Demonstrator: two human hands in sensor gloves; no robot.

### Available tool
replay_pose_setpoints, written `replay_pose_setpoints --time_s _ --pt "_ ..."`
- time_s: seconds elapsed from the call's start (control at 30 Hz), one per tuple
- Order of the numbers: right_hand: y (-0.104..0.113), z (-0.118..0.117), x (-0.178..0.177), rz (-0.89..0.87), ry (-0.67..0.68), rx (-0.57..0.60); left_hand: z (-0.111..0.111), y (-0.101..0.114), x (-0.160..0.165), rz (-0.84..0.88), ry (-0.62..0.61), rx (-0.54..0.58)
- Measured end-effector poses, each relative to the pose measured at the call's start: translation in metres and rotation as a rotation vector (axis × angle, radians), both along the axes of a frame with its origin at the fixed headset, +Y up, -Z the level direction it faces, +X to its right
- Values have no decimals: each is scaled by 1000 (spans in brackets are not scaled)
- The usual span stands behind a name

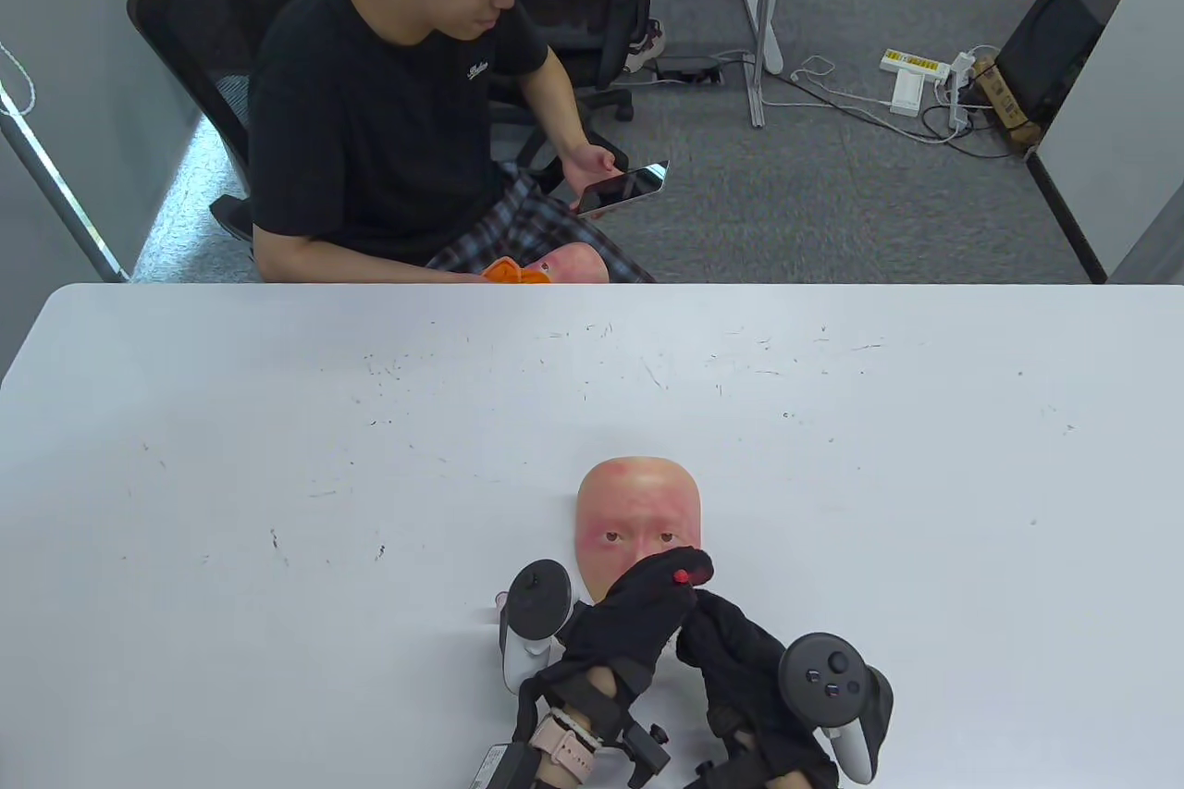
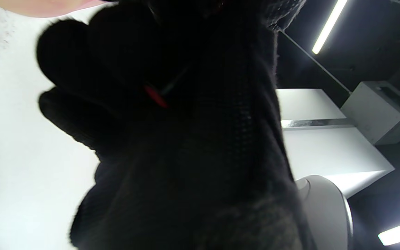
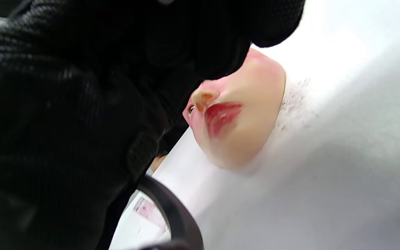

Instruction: Apply lipstick on mannequin lips

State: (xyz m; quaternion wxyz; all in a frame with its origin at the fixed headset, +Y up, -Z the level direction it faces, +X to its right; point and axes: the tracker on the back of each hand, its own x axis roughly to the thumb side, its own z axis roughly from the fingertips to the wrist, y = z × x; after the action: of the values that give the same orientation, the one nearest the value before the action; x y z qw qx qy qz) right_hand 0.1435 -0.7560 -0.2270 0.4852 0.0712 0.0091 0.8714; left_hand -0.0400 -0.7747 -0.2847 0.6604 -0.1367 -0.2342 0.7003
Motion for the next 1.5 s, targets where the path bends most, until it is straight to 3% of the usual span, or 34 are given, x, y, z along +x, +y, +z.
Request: replay_pose_setpoints --time_s 0.13,0.23,0.33,0.5,0.77,0.93,1.03,1.17,1.33,1.5 --pt "1 -1 -2 95 50 5 -1 2 -5 44 36 16" --pt "4 2 -5 181 3 85 0 9 -12 -71 139 129" --pt "6 6 -9 209 -5 126 3 11 -14 -121 190 165" --pt "1 5 -2 152 -55 122 3 4 -7 21 35 79" --pt "3 7 -6 192 -36 137 4 9 -17 -108 186 186" --pt "0 4 2 144 -84 108 3 4 -9 -33 37 112" --pt "-1 3 1 123 -46 95 2 6 -15 -76 145 159" --pt "2 6 -6 197 -46 136 4 7 -18 -110 200 183" --pt "-1 5 -1 175 -94 125 2 4 -12 -72 76 153" --pt "0 6 -5 140 -46 132 3 14 -22 -119 178 230"
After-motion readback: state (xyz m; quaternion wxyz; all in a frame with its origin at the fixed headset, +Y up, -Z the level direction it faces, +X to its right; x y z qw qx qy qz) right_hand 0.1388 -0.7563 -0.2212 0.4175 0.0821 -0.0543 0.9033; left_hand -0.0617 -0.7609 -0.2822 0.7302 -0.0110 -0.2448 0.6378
